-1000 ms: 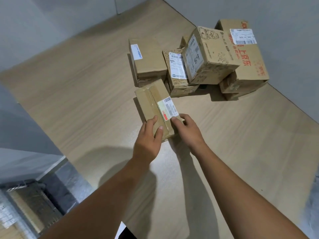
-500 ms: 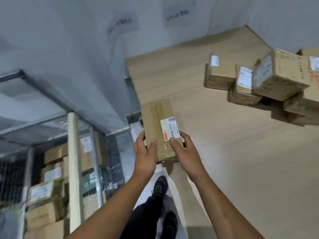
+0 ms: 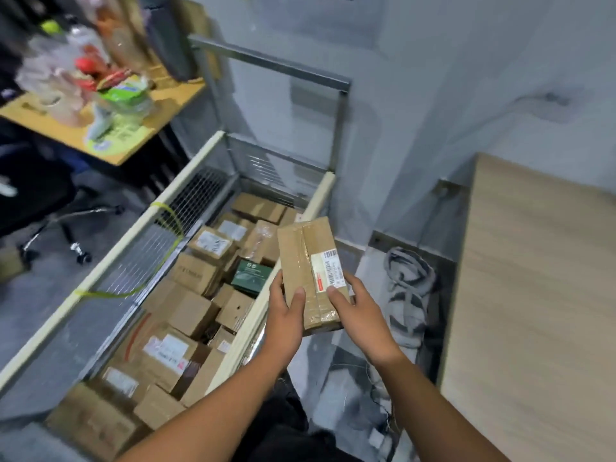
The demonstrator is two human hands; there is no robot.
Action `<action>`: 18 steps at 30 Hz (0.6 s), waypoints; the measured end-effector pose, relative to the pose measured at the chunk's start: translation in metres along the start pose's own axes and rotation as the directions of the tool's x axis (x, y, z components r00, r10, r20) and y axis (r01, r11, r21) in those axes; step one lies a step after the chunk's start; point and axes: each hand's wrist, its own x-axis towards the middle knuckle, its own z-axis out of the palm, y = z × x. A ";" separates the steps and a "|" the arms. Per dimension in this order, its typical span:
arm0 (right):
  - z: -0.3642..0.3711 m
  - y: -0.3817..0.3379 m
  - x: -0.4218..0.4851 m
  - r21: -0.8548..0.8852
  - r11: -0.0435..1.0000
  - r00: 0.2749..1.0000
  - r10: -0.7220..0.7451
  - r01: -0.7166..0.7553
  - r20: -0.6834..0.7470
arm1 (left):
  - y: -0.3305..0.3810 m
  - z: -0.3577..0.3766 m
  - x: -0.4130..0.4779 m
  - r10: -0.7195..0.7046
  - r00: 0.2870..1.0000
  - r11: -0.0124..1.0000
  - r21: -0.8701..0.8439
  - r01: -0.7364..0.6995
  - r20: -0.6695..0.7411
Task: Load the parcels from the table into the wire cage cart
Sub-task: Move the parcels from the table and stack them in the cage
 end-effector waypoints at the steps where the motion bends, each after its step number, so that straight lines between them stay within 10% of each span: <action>1: 0.013 -0.009 0.010 -0.026 1.000 1.000 -0.004 0.005 0.028 | 0.000 -0.010 0.008 -0.002 0.999 1.000 -0.026 0.001 -0.036; 18: 0.174 -0.094 0.156 -0.460 0.880 0.929 0.064 0.120 0.365 | -0.011 -0.117 0.099 -0.168 0.886 0.970 -0.233 0.070 -0.433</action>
